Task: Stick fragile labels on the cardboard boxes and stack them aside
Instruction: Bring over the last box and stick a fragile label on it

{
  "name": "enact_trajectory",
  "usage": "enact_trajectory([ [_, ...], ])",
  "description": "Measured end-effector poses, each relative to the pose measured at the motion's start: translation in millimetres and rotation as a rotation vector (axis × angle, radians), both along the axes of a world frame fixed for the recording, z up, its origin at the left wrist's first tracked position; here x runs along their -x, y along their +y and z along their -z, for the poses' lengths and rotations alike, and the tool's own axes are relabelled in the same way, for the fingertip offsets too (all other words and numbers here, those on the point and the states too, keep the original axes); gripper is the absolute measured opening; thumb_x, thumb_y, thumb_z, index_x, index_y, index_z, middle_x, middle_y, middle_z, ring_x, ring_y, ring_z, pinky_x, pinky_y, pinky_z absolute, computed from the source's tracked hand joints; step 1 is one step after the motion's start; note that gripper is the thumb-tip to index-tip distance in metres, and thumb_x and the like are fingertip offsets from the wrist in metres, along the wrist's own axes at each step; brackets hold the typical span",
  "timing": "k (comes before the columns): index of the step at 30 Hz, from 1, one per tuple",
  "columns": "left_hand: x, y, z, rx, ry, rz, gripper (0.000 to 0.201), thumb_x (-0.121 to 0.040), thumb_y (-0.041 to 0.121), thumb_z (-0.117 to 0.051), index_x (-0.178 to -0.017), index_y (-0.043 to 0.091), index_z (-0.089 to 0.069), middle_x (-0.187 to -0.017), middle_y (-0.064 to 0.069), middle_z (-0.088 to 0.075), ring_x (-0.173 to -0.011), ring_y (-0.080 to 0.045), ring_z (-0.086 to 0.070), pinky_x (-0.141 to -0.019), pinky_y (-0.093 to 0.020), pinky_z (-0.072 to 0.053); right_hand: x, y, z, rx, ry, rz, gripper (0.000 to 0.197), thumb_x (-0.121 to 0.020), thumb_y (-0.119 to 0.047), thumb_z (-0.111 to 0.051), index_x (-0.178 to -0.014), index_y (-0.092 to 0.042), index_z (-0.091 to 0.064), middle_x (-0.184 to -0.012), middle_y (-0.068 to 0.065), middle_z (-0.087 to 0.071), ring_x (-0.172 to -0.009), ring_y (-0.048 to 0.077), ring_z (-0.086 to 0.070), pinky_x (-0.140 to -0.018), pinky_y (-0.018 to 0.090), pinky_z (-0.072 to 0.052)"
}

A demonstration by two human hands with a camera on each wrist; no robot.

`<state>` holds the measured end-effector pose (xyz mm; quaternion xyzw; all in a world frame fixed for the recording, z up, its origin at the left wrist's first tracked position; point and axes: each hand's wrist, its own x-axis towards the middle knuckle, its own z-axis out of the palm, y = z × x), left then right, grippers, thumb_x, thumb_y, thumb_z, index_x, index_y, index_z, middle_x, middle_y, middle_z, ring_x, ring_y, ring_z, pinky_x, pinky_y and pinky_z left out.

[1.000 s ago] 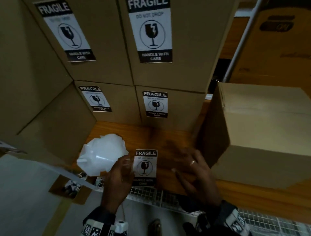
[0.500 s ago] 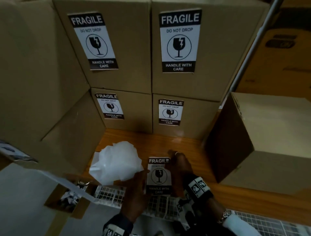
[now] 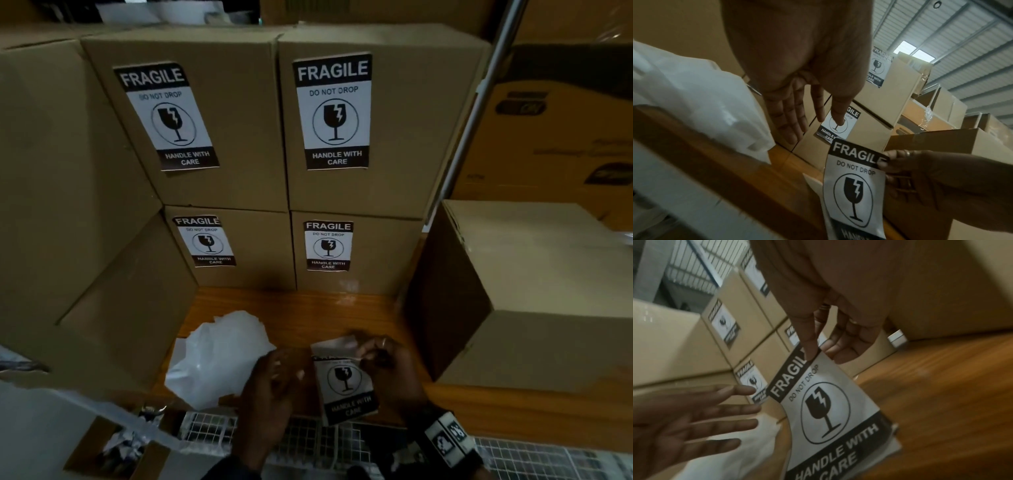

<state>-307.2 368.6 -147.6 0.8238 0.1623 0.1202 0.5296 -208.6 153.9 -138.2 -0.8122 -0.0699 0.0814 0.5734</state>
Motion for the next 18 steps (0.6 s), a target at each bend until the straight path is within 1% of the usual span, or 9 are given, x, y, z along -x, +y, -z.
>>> enact_trajectory([
  [2, -11.8, -4.8, -10.7, -0.012, -0.016, 0.061, 0.032, -0.092, 0.042, -0.066, -0.121, 0.049, -0.057, -0.121, 0.032, -0.056, -0.111, 0.008, -0.058, -0.092, -0.019, -0.048, 4.1, -13.2, -5.9, -0.056, 0.020, -0.006, 0.022, -0.084, 0.018, -0.067, -0.082, -0.004, -0.072, -0.082, 0.004, -0.074, -0.079, 0.010, -0.070, -0.072, 0.021, -0.054],
  [4, -21.6, -10.2, -18.2, -0.030, -0.024, 0.141, 0.026, -0.096, 0.040, -0.062, -0.120, 0.052, -0.058, -0.122, 0.035, -0.057, -0.112, 0.015, -0.055, -0.090, -0.013, -0.046, 9.1, -24.2, -15.4, -0.106, 0.031, -0.032, 0.019, -0.085, 0.010, -0.072, -0.082, -0.009, -0.074, -0.082, 0.004, -0.076, -0.082, 0.019, -0.072, -0.074, 0.027, -0.057],
  [6, -29.1, -15.6, -17.8, -0.042, -0.001, 0.182, 0.022, -0.101, 0.039, -0.058, -0.119, 0.049, -0.062, -0.125, 0.031, -0.060, -0.115, 0.012, -0.056, -0.095, -0.017, -0.048, 15.3, -36.5, -20.1, -0.155, 0.054, -0.034, 0.013, -0.085, 0.004, -0.077, -0.083, -0.009, -0.075, -0.083, 0.006, -0.077, -0.083, 0.021, -0.073, -0.076, 0.027, -0.056],
  [9, -33.9, -25.5, -2.1, -0.055, 0.099, 0.275, 0.024, -0.097, 0.052, -0.051, -0.116, 0.047, -0.064, -0.127, 0.021, -0.060, -0.120, 0.001, -0.057, -0.099, -0.026, -0.050, 28.6, -50.3, -36.0, -0.239, 0.058, 0.014, 0.006, -0.084, 0.000, -0.079, -0.083, -0.004, -0.075, -0.082, 0.008, -0.077, -0.082, 0.019, -0.072, -0.076, 0.022, -0.055],
  [11, -33.7, -35.3, 5.0, 0.002, 0.182, 0.332, 0.018, -0.098, 0.032, -0.060, -0.110, 0.045, -0.060, -0.127, 0.014, -0.058, -0.119, -0.007, -0.059, -0.096, -0.027, -0.053, 35.3, -58.4, -40.6, -0.277, 0.060, 0.043, 0.005, -0.083, 0.002, -0.078, -0.082, -0.001, -0.074, -0.079, 0.012, -0.075, -0.077, 0.019, -0.071, -0.073, 0.021, -0.055],
  [13, -28.9, -45.4, 8.5, 0.091, 0.261, 0.365, 0.031, -0.099, 0.009, -0.060, -0.109, 0.039, -0.055, -0.125, 0.011, -0.057, -0.108, -0.002, -0.059, -0.084, -0.017, -0.054, 40.9, -66.2, -39.9, -0.308, 0.070, 0.048, 0.005, -0.083, 0.001, -0.079, -0.083, -0.001, -0.074, -0.078, 0.017, -0.074, -0.074, 0.020, -0.070, -0.072, 0.024, -0.055],
  [15, -23.1, -52.3, 8.3, 0.105, 0.325, 0.419, 0.026, -0.103, 0.010, -0.054, -0.112, 0.034, -0.050, -0.117, 0.016, -0.054, -0.095, 0.007, -0.052, -0.073, -0.005, -0.048, 45.6, -72.7, -40.0, -0.317, 0.089, 0.045, 0.006, -0.082, 0.000, -0.079, -0.084, -0.001, -0.074, -0.076, 0.016, -0.074, -0.073, 0.020, -0.069, -0.074, 0.026, -0.056],
  [16, -22.0, -54.6, 7.9, 0.137, 0.329, 0.432, 0.024, -0.105, 0.011, -0.050, -0.117, 0.031, -0.050, -0.119, 0.015, -0.054, -0.094, 0.006, -0.051, -0.072, -0.003, -0.046, 46.9, -76.3, -38.1, -0.329, 0.097, 0.046, 0.006, -0.082, -0.001, -0.079, -0.085, 0.000, -0.073, -0.075, 0.016, -0.073, -0.074, 0.020, -0.069, -0.075, 0.028, -0.055],
  [18, -21.7, -57.5, 8.1, 0.253, 0.311, 0.421, 0.027, -0.106, 0.013, -0.047, -0.124, 0.030, -0.056, -0.130, 0.007, -0.058, -0.103, -0.003, -0.061, -0.083, -0.010, -0.052, 49.8, -83.5, -37.6, -0.348, 0.097, 0.059, 0.006, -0.083, 0.000, -0.078, -0.086, 0.000, -0.073, -0.074, 0.014, -0.072, -0.073, 0.020, -0.068, -0.077, 0.030, -0.056],
])
